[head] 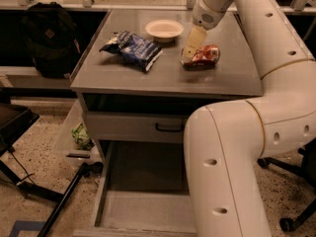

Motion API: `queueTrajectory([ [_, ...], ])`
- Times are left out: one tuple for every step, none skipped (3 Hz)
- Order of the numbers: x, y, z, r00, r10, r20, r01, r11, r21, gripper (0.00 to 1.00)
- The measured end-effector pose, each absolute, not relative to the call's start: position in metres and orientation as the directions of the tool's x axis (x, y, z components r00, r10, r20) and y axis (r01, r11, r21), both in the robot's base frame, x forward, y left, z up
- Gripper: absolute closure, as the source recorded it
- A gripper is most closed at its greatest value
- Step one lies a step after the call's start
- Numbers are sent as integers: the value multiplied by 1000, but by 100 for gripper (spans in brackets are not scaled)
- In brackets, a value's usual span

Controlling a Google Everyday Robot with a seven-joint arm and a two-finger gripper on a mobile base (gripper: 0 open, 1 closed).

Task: Place coke can into middle drawer

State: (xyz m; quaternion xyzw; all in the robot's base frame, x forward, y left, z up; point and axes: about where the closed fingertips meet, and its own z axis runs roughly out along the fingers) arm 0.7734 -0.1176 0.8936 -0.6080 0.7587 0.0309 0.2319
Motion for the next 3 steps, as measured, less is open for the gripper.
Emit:
queueTrajectory([
  [774,-150,875,-220,-864,-452,-921,336,-194,0],
  [767,-196,858,-289,-810,-510,-895,418,-158,0],
  [767,-196,858,-289,-810,-510,-895,418,-158,0],
])
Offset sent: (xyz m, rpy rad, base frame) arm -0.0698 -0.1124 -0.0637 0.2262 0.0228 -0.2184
